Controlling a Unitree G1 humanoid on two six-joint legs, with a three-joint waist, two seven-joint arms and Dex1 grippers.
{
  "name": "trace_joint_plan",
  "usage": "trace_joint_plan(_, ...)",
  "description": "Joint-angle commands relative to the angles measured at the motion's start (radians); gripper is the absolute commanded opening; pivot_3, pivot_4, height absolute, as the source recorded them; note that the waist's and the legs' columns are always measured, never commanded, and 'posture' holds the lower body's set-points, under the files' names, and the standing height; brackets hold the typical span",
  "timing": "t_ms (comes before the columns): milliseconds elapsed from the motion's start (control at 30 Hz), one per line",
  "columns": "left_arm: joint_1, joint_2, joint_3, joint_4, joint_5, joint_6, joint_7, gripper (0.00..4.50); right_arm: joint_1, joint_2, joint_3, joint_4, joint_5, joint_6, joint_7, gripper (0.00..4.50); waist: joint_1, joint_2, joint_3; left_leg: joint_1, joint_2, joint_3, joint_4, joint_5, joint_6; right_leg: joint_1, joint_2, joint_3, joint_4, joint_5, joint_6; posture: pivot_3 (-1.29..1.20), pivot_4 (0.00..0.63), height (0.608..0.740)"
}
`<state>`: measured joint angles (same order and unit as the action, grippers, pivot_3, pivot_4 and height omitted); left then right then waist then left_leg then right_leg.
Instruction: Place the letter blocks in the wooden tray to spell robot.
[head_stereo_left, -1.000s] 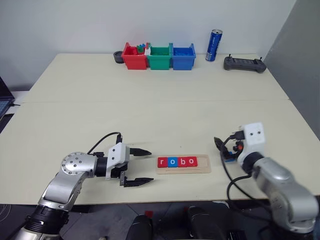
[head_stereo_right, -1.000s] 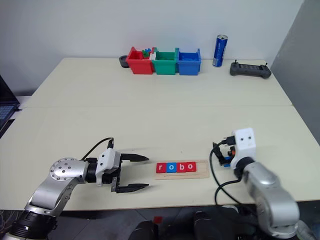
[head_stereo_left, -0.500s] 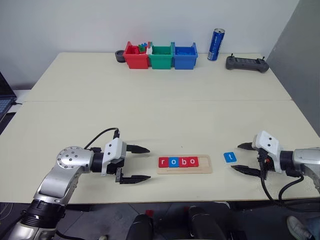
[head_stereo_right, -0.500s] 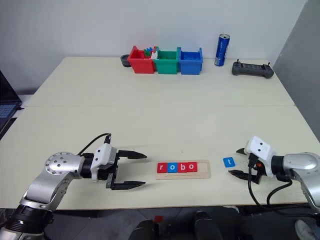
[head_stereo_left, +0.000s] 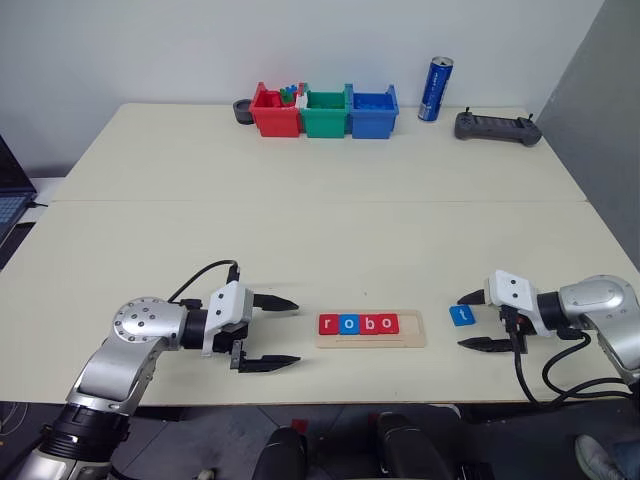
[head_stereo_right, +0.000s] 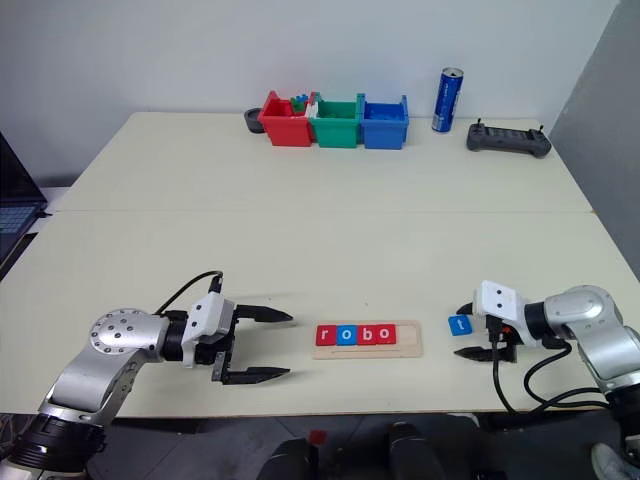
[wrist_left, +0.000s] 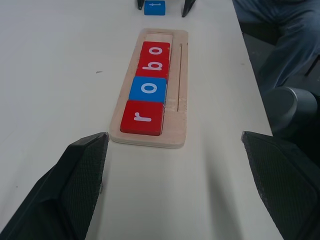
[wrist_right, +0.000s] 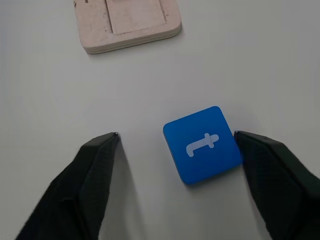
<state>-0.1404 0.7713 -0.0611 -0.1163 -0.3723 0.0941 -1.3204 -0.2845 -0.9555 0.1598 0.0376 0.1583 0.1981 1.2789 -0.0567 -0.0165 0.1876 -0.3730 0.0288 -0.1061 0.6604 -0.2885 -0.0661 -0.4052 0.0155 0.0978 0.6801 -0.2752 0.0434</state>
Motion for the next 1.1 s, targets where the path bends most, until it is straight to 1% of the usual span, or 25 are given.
trace_joint_plan(33, 0.013, 0.011, 0.018, -0.001, 0.003, -0.041, -0.008, 4.5, -0.005, 0.008, -0.001, -0.005, 0.001, 0.016, 0.008, 2.58, 0.0, 0.0, 0.0, 0.0, 0.0, 0.0, 0.0, 0.0, 0.0, 0.0, 0.0, 0.0, 0.0, 0.0, 0.0, 0.0, 0.15, 0.74)
trace_joint_plan(133, 0.022, 0.01, 0.017, 0.016, 0.008, -0.063, -0.011, 4.5, -0.004, 0.006, -0.012, -0.035, 0.016, 0.045, 0.008, 1.55, 0.0, 0.0, 0.0, 0.0, 0.0, 0.0, 0.0, 0.0, 0.0, 0.0, 0.0, 0.0, 0.0, 0.0, 0.0, 0.0, 0.15, 0.74)
trace_joint_plan(167, 0.024, 0.01, 0.017, 0.02, 0.009, -0.07, -0.011, 4.5, -0.002, 0.004, -0.016, -0.049, 0.02, 0.054, 0.007, 1.45, 0.0, 0.0, 0.0, 0.0, 0.0, 0.0, 0.0, 0.0, 0.0, 0.0, 0.0, 0.0, 0.0, 0.0, 0.0, 0.0, 0.15, 0.74)
trace_joint_plan(267, 0.026, 0.009, 0.015, 0.031, 0.012, -0.083, -0.01, 4.5, -0.003, -0.013, -0.028, -0.138, 0.035, 0.096, 0.005, 1.46, 0.0, 0.0, 0.0, 0.0, 0.0, 0.0, 0.0, 0.0, 0.0, 0.0, 0.0, 0.0, 0.0, 0.0, 0.0, 0.0, 0.15, 0.74)
trace_joint_plan(333, 0.024, 0.007, 0.014, 0.04, 0.015, -0.09, -0.009, 4.5, -0.016, -0.019, -0.018, -0.228, 0.046, 0.176, -0.004, 1.46, 0.0, 0.001, 0.001, 0.0, 0.0, 0.0, 0.0, 0.0, 0.0, 0.0, 0.0, 0.0, 0.0, 0.0, 0.0, 0.0, 0.15, 0.74)
trace_joint_plan(500, 0.02, -0.002, 0.004, 0.04, 0.021, -0.094, -0.002, 4.5, -0.079, 0.0, 0.075, -0.336, -0.02, 0.28, -0.031, 1.46, 0.0, 0.001, 0.001, 0.0, 0.0, 0.0, 0.0, 0.0, 0.0, 0.0, 0.0, 0.0, 0.0, 0.0, 0.001, 0.0, 0.15, 0.74)
trace_joint_plan(633, 0.016, -0.005, 0.001, 0.038, 0.021, -0.092, 0.001, 4.5, -0.137, 0.036, 0.136, -0.34, -0.046, 0.335, -0.048, 1.46, 0.0, 0.001, 0.001, 0.0, 0.0, -0.001, 0.0, 0.0, 0.0, 0.0, 0.0, -0.001, 0.0, 0.0, 0.001, 0.0, 0.15, 0.74)
trace_joint_plan(767, 0.012, -0.008, -0.002, 0.019, 0.019, -0.077, 0.01, 4.5, -0.177, 0.065, 0.183, -0.311, -0.081, 0.328, -0.05, 1.46, 0.0, 0.001, 0.001, -0.001, 0.0, -0.001, 0.0, 0.0, 0.0, 0.0, 0.0, -0.001, 0.0, 0.0, 0.0, 0.0, 0.15, 0.74)
trace_joint_plan(900, 0.014, -0.007, -0.002, 0.009, 0.016, -0.07, 0.016, 4.5, -0.197, 0.077, 0.208, -0.309, -0.085, 0.329, -0.037, 1.46, 0.0, 0.001, 0.001, -0.001, 0.0, -0.001, 0.0, 0.0, 0.0, -0.001, 0.0, -0.001, 0.0, 0.0, 0.0, 0.0, 0.15, 0.74)
trace_joint_plan(1100, 0.02, -0.005, 0.005, 0.042, 0.016, -0.097, 0.008, 4.5, -0.211, 0.091, 0.225, -0.308, -0.089, 0.334, -0.035, 1.46, 0.0, 0.001, 0.001, -0.001, 0.0, -0.001, 0.0, 0.0, 0.0, -0.001, 0.0, -0.001, 0.0, 0.0, 0.0, 0.0, 0.15, 0.74)
